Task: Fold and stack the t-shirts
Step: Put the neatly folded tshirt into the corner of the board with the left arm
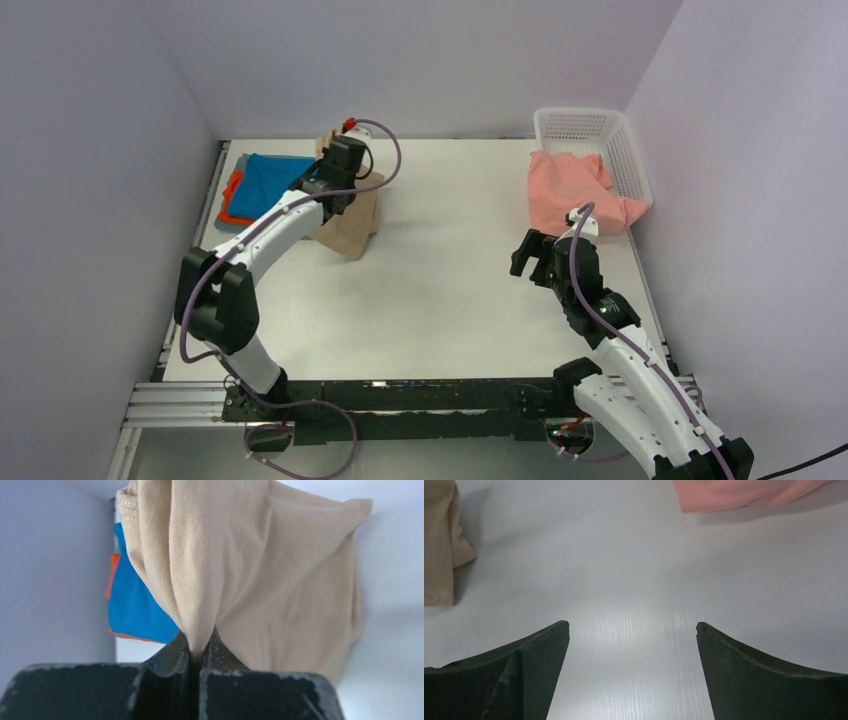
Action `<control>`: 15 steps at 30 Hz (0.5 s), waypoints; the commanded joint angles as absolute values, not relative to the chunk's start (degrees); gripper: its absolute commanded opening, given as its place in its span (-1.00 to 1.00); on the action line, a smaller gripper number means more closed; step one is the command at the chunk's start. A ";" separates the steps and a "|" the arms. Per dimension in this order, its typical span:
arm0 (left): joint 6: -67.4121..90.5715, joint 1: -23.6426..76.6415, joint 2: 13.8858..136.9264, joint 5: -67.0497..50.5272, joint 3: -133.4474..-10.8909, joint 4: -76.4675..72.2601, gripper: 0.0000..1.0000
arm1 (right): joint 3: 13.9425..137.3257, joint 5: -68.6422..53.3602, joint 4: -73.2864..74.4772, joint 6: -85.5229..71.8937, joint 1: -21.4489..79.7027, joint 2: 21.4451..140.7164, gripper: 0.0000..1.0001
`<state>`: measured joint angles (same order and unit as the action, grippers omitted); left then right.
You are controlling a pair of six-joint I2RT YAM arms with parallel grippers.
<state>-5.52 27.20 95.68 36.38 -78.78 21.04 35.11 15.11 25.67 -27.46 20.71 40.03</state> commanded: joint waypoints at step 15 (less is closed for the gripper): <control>-12.93 8.18 83.91 12.24 -90.08 25.81 -1.00 | 35.53 17.25 24.92 -26.98 20.49 40.91 1.00</control>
